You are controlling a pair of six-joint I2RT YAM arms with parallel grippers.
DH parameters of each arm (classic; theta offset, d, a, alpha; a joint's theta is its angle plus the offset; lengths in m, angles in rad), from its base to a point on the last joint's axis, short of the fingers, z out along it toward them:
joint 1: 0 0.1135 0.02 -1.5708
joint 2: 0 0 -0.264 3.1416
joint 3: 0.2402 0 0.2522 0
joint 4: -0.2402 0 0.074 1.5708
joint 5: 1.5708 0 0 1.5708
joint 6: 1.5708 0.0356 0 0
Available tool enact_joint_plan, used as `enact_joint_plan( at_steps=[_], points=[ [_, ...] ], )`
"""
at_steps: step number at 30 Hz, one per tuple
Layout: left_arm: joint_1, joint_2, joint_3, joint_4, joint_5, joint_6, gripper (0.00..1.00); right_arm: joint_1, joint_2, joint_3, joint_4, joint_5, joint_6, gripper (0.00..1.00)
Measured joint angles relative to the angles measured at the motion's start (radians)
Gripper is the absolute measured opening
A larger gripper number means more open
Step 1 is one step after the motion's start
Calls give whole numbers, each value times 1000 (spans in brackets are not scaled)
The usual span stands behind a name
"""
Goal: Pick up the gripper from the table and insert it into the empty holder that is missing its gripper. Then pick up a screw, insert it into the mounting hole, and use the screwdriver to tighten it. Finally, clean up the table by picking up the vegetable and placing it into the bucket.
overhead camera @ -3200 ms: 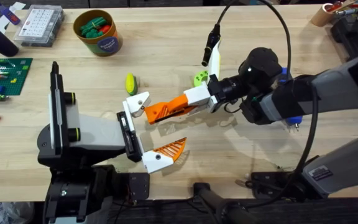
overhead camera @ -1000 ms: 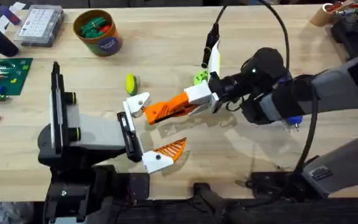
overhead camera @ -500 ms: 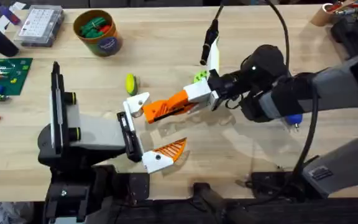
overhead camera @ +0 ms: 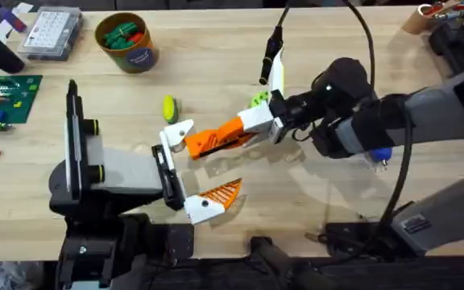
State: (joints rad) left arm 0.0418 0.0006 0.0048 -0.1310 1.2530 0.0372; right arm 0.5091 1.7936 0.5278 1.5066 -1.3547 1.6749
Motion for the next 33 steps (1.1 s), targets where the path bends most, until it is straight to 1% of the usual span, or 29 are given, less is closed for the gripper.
enact_joint_plan(
  at_steps=[5, 13, 20, 33],
  points=[
    [0, 0, 0, 0, 0, 0, 986, 0, 0, 0, -68, 1, -5, 15],
    [0, 0, 0, 0, 0, 0, 986, 0, 0, 1, -7, 8, -11, 15],
    [0, 0, 0, 0, 0, 0, 986, 0, 0, 1, -7, 12, -11, 15],
    [0, 0, 0, 1, -6, 1, 986, 9, 0, 1, -14, 56, -11, 15]
  ],
)
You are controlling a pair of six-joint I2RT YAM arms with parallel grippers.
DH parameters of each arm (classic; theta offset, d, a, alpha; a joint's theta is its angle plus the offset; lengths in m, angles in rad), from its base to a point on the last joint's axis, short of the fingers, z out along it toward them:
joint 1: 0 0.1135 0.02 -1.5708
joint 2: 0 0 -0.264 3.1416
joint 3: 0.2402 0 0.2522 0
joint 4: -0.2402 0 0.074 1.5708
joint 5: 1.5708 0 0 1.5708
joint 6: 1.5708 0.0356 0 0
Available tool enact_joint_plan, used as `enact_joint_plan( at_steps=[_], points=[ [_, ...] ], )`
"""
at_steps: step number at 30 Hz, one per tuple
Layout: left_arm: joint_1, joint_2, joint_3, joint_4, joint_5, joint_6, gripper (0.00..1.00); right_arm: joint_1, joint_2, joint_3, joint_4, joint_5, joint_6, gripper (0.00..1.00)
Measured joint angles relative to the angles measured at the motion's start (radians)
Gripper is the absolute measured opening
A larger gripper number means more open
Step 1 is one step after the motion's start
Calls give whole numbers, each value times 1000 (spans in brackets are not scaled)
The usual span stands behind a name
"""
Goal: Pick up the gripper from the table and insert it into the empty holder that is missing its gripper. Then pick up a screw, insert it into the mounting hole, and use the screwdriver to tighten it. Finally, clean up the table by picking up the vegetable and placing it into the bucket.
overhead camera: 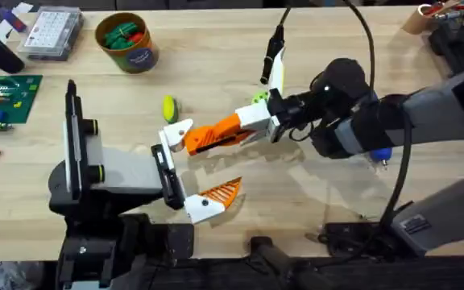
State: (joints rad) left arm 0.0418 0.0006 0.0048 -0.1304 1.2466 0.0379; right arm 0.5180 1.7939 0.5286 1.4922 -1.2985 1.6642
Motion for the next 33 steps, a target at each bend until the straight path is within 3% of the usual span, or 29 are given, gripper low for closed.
enact_joint_plan(
  at_steps=[19, 33],
  points=[
    [4, 0, 0, 2, -21, -5, 988, 38, 0, 3, -59, 75, -121, 15],
    [7, 0, 1, 4, -43, 15, 988, 43, 0, 133, -277, 31, -188, 15]
  ],
)
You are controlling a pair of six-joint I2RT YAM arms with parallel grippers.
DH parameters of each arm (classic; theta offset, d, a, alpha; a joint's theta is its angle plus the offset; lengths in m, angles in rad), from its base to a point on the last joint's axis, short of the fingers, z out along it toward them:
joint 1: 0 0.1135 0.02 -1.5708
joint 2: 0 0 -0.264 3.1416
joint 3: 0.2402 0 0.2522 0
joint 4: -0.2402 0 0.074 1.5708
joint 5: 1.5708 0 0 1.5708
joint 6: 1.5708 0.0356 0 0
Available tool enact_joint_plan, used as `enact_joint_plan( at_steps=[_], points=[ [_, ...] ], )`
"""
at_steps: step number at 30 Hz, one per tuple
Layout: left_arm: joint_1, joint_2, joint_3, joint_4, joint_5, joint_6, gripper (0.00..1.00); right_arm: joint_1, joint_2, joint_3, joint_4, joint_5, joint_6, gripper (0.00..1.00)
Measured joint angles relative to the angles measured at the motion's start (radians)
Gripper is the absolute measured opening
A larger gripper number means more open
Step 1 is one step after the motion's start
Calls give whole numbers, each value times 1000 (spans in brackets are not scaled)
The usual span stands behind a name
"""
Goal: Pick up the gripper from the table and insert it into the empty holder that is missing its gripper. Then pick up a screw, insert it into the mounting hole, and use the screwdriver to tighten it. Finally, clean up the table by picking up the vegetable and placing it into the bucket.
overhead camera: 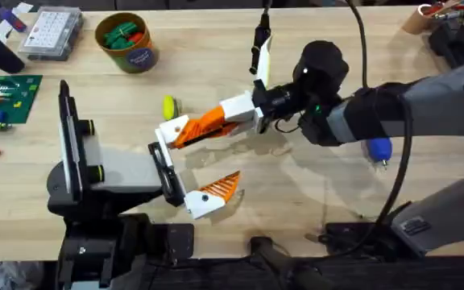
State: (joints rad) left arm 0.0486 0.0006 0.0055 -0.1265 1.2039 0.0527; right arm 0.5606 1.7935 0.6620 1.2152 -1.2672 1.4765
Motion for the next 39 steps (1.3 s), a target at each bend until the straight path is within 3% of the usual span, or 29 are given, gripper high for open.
enact_joint_plan(
  at_steps=[12, 39],
  points=[
    [2, 0, 0, -1, 3, -4, 988, 15, 0, 19, -64, 37, -71, 16],
    [6, 0, 0, 1, -13, -7, 987, 35, 0, 20, -64, 97, -72, 12]
  ],
)
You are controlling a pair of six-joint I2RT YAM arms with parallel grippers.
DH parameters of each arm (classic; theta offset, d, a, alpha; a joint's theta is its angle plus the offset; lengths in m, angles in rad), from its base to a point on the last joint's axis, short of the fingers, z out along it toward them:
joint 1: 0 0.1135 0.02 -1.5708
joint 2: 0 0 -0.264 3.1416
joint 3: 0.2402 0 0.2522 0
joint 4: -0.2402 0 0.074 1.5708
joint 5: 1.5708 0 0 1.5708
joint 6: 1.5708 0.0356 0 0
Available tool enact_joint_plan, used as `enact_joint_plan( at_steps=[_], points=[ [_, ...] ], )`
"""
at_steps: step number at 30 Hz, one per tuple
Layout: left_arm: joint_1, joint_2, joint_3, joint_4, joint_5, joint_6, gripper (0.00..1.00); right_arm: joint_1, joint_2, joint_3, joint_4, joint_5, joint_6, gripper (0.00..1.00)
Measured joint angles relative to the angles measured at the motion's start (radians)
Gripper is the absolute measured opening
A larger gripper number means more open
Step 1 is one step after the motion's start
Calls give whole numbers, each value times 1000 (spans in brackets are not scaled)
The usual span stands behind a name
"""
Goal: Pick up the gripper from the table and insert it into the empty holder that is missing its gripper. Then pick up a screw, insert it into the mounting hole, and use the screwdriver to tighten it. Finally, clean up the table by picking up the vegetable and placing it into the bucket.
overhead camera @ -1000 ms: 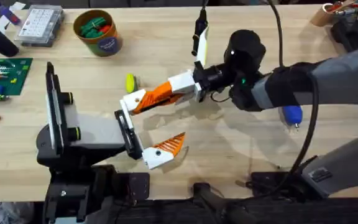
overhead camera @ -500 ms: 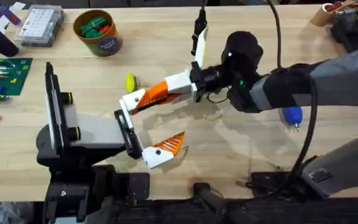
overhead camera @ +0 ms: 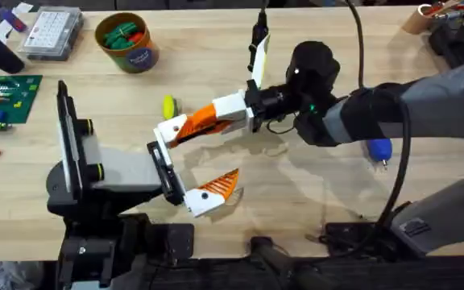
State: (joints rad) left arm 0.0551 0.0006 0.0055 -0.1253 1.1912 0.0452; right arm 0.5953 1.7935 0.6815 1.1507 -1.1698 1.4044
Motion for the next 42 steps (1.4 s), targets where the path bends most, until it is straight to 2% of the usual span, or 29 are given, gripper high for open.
enact_joint_plan(
  at_steps=[16, 17, 18, 22, 23, 24, 35, 42],
  points=[
    [0, 0, 0, 0, -2, 0, 987, 1, 0, 0, 0, 3, -3, 16],
    [0, 0, 0, 1, -2, 0, 987, 1, 0, 0, -1, 3, -3, 72],
    [0, 0, 0, -1, 5, 0, 987, 2, 0, 1, -2, 10, -2, 195],
    [-11, 0, 0, -7, 40, -1, 987, 14, 0, 12, 3, 42, -4, 803],
    [-11, 0, 0, -8, 44, -1, 987, 16, 0, 13, 4, 47, -5, 921],
    [-11, 0, 0, -8, 46, -1, 987, 16, 0, 13, 4, 50, -7, 977],
    [-11, 0, 0, -10, 52, -1, 986, 13, 0, 13, 3, 59, -7, 995],
    [-11, 0, 0, -10, 55, -1, 986, -19, 0, 13, 15, 94, -7, 995]
  ],
)
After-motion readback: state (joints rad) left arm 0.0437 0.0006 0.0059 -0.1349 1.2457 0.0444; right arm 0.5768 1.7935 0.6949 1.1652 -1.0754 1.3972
